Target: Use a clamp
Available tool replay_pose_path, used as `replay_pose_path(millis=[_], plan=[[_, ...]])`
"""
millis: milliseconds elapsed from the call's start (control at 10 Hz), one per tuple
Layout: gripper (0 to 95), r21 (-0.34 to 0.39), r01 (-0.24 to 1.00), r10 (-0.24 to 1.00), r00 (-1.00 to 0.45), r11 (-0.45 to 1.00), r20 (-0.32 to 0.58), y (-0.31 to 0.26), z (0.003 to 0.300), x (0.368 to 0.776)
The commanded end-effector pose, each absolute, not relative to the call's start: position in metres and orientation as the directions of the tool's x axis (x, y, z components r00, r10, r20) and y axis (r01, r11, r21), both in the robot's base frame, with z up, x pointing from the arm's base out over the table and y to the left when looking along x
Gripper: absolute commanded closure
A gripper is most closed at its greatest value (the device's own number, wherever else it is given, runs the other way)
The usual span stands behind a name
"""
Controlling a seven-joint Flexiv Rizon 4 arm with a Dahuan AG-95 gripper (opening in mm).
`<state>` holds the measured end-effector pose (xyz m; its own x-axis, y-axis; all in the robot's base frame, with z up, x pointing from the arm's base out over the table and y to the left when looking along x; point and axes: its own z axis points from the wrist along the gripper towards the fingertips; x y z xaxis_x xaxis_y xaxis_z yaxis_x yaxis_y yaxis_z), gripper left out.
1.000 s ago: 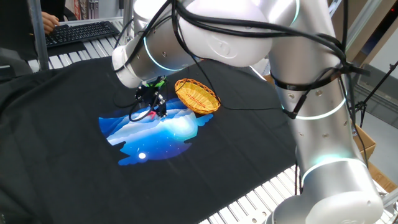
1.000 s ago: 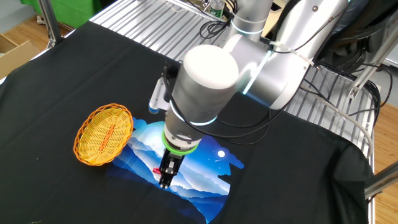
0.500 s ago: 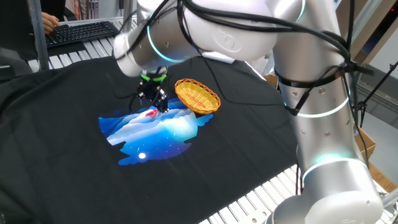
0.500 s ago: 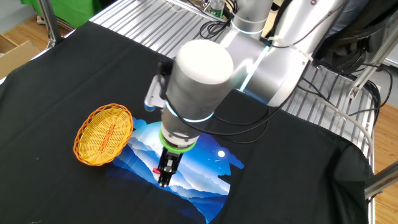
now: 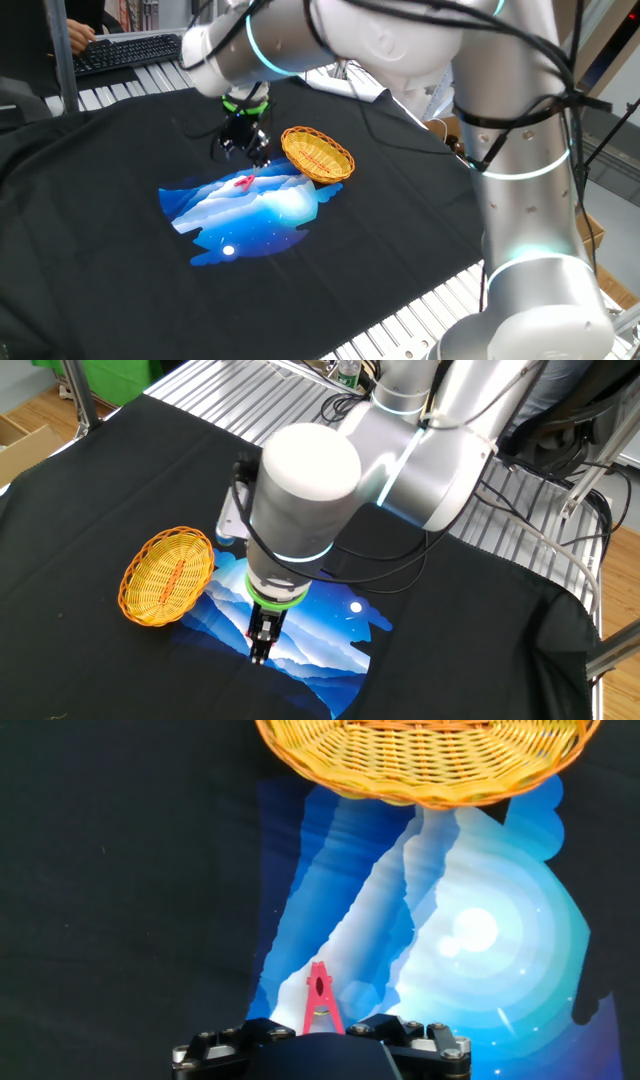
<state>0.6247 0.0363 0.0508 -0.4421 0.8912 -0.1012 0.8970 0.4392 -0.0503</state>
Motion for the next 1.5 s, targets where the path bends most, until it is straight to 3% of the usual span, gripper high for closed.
replay_pose_path(millis=[100,1100,1300,1500], plan=[[38.0,-0.077,0.87,0.867,-0.492,0.486,-0.078,0.0355,0.0637,0.629],[38.0,-0.073,0.87,0.866,-0.492,0.487,-0.089,0.0376,0.0695,0.6285],[38.0,-0.072,0.882,0.872,-0.471,0.465,-0.132,0.0376,0.0695,0.6285],[38.0,-0.077,0.876,0.871,-0.482,0.476,-0.095,0.0376,0.0695,0.6285]])
